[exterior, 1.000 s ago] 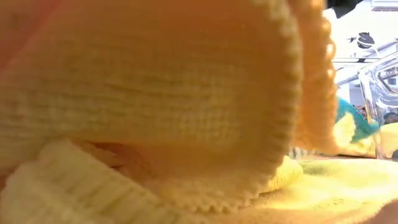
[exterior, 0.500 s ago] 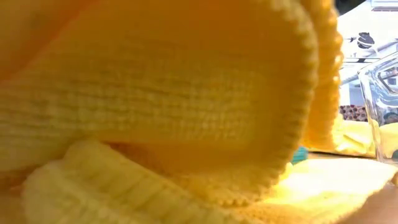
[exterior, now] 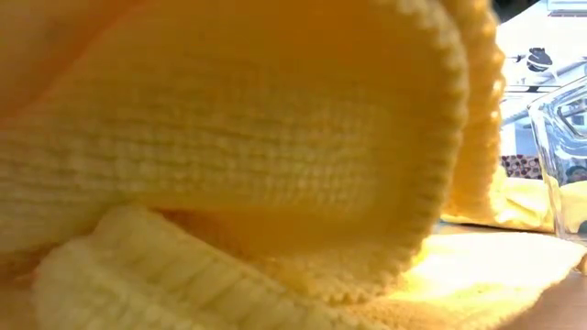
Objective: Sort microfiber towel by color & place in baskets
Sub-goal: Put the blue microfiber cloth into the bottom transparent bin
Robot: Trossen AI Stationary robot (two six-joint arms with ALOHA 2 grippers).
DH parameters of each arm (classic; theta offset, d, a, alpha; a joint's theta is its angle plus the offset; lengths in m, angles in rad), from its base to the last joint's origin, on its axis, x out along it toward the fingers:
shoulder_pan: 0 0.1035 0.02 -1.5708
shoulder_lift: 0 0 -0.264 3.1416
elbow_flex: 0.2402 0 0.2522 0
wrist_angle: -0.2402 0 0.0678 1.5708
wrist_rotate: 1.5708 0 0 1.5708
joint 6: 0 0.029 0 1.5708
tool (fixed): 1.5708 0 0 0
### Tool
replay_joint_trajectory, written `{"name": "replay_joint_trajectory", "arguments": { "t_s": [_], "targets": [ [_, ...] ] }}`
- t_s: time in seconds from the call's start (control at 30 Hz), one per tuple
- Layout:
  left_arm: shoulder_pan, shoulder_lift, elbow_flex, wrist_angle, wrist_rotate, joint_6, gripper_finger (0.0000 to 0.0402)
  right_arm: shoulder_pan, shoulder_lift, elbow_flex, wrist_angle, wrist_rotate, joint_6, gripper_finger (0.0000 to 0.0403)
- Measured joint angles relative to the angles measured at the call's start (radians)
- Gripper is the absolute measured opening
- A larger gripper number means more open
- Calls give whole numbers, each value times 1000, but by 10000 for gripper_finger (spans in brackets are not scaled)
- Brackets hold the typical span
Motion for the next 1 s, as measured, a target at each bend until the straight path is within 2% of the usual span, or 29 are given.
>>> {"name": "replay_joint_trajectory", "arguments": {
  "t_s": [0.4, 0.57, 0.67, 0.83, 1.0],
  "targets": [
    [-67, 0, -1, -62, -28, -11, 15, -23, -49, 1, -7, -1, -61, 2],
    [-69, -1, -1, -129, -71, -97, 78, -25, -153, 1, -41, 9, -108, 1],
    [-72, -1, -1, -174, -85, -135, 128, -23, -230, 30, -154, 10, -112, 1],
    [-70, -1, -1, -215, -91, -178, 204, 14, -350, 94, -361, -51, -93, 1],
    [-71, -1, -1, -236, -93, -215, 242, 69, -440, 180, -596, -72, -45, 0]
  ]
}}
